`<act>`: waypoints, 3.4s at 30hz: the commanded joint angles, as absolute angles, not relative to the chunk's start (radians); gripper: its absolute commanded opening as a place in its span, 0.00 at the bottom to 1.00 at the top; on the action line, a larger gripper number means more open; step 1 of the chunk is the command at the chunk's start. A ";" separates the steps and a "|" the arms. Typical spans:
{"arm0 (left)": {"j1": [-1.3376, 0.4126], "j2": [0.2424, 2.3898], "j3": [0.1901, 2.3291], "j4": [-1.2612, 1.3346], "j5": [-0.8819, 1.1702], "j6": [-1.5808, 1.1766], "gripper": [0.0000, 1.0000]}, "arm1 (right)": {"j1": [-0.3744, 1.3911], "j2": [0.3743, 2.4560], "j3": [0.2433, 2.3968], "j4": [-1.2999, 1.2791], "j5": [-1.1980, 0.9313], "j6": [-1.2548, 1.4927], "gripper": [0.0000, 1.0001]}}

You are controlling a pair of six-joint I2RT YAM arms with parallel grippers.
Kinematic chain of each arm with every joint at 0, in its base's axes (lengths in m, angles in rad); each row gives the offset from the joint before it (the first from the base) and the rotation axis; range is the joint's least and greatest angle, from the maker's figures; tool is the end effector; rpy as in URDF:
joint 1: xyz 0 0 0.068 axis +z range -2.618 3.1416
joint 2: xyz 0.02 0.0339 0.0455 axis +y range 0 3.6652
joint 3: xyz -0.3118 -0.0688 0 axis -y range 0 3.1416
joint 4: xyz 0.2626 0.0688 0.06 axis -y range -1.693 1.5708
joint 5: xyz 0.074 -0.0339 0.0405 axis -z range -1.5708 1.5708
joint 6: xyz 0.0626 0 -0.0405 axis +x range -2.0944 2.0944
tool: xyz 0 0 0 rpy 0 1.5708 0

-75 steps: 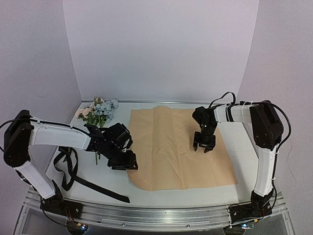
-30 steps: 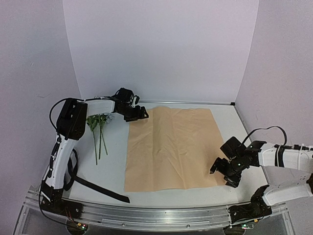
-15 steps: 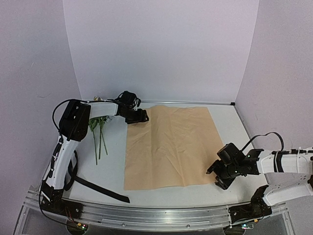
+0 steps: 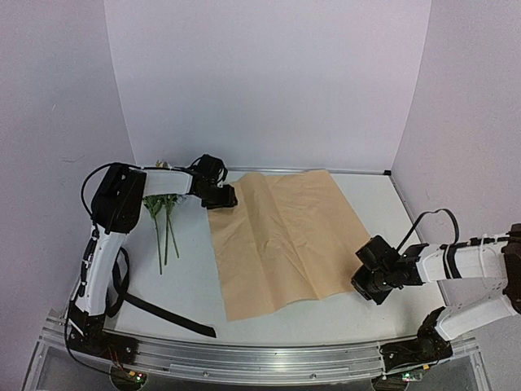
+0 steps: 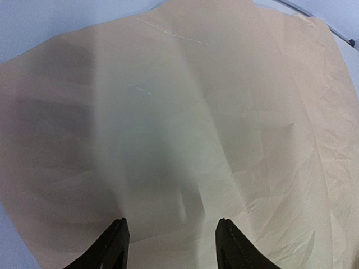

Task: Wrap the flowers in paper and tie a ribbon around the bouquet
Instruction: Rotate the flattened wrapping paper at the center of the board, then adjust the flattened wrapping paper at the center of the board.

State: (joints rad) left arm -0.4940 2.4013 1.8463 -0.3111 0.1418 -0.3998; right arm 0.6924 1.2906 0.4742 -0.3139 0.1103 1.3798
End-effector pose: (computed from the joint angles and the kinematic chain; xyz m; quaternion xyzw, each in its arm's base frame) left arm 0.5180 -0.2890 0.1328 0.0685 0.9340 -0.2087 0.2817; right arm 0.1702 0.1322 0.1397 0.3397 0.9133 0.1603 0.1574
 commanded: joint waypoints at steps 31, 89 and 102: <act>-1.006 2.046 1.321 -0.406 0.458 -0.636 0.20 | 0.198 2.343 2.036 -0.781 -0.252 0.587 0.08; -0.813 2.057 1.290 -0.041 0.506 -1.027 0.27 | 0.630 1.980 1.342 -0.567 -0.437 0.845 0.24; -0.750 1.924 1.051 0.048 0.528 -1.076 0.24 | 0.549 1.997 1.263 -0.610 -0.340 0.768 0.19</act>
State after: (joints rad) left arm -0.7747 2.0094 1.1185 0.0120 0.5228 -1.0667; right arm 0.5860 1.9993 1.2871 -0.5676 -0.4175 0.8075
